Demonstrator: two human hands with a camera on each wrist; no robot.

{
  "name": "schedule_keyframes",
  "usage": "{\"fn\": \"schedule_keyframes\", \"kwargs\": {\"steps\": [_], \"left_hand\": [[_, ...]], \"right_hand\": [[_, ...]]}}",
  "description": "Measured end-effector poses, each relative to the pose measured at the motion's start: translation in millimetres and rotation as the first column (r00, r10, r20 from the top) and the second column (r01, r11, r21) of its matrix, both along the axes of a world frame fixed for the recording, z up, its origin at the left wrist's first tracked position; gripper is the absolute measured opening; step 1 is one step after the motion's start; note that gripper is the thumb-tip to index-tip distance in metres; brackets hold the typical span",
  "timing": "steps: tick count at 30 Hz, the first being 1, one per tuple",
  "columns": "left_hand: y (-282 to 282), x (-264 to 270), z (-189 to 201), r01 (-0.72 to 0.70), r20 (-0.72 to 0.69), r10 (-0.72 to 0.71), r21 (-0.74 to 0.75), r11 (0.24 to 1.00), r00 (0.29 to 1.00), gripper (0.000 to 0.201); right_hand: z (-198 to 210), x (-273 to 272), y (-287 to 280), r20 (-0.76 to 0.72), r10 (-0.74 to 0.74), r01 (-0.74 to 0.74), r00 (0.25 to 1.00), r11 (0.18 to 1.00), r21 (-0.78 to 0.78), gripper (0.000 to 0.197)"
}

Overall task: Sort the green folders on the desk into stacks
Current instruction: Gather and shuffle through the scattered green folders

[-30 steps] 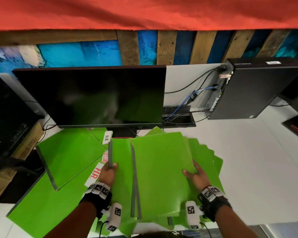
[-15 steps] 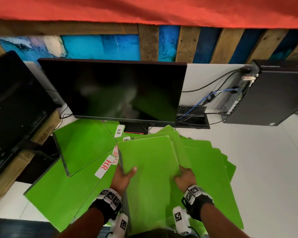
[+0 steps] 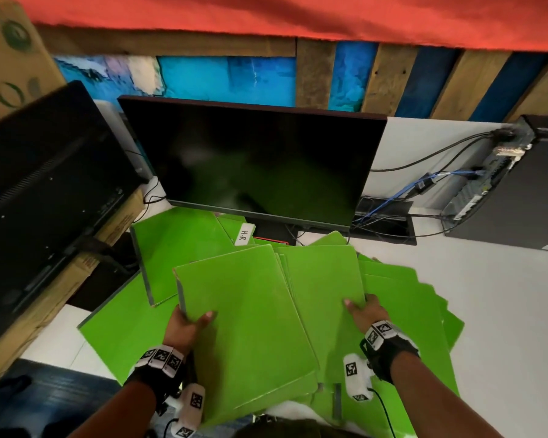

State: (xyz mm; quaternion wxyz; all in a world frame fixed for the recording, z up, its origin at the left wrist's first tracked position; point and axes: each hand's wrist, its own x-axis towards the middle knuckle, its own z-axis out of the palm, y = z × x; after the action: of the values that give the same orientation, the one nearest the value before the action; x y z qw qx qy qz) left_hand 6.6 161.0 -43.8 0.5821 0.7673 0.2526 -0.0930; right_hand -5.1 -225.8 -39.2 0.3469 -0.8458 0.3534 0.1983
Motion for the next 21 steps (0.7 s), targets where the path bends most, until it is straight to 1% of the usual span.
{"fn": "schedule_keyframes", "kwargs": {"steps": [1, 3, 5, 8, 10, 13, 16, 18, 20, 21], "left_hand": [[0, -1, -1, -0.002, -0.016, 0.002, 0.007, 1.000, 1.000, 0.035], [-1, -2, -1, 0.003, -0.028, -0.003, -0.005, 1.000, 1.000, 0.026], [-2, -1, -1, 0.000, -0.039, 0.000, -0.016, 1.000, 0.999, 0.024], [6, 4, -6, -0.053, -0.053, 0.052, -0.022, 0.998, 0.997, 0.030], [12, 8, -11, -0.084, -0.060, 0.083, -0.014, 0.996, 0.995, 0.032], [15, 12, -14, -0.061, -0.091, 0.060, -0.007, 0.998, 0.994, 0.034], [16, 13, -18, -0.045, -0.119, 0.046, 0.010, 0.999, 0.992, 0.035], [16, 15, -21, -0.018, -0.137, 0.026, 0.056, 0.998, 0.990, 0.036], [19, 16, -24, -0.002, -0.145, 0.017, 0.098, 0.995, 0.989, 0.041], [25, 18, -32, 0.007, -0.150, 0.011, 0.121, 0.993, 0.989, 0.048]], "right_hand": [[2, 1, -1, 0.013, -0.009, 0.009, 1.000, 0.999, 0.036, 0.061], [6, 1, -7, 0.063, -0.052, 0.048, 0.997, 0.997, 0.065, 0.043], [12, 0, -19, 0.122, -0.145, 0.136, 0.982, 0.987, 0.081, 0.039], [24, -11, -55, 0.206, -0.295, 0.282, 0.933, 0.955, 0.089, 0.046], [24, -28, -88, 0.202, -0.348, 0.342, 0.915, 0.937, 0.066, 0.048], [17, -66, -129, 0.148, -0.414, 0.415, 0.898, 0.909, 0.021, 0.050], [4, -98, -144, 0.061, -0.401, 0.401, 0.914, 0.916, 0.003, 0.053], [-9, -107, -141, 0.024, -0.376, 0.377, 0.926, 0.926, -0.015, 0.063], [-22, -109, -131, -0.049, -0.320, 0.314, 0.946, 0.943, -0.106, 0.075], [-25, -108, -125, -0.077, -0.292, 0.277, 0.953, 0.946, -0.169, 0.077]]}}
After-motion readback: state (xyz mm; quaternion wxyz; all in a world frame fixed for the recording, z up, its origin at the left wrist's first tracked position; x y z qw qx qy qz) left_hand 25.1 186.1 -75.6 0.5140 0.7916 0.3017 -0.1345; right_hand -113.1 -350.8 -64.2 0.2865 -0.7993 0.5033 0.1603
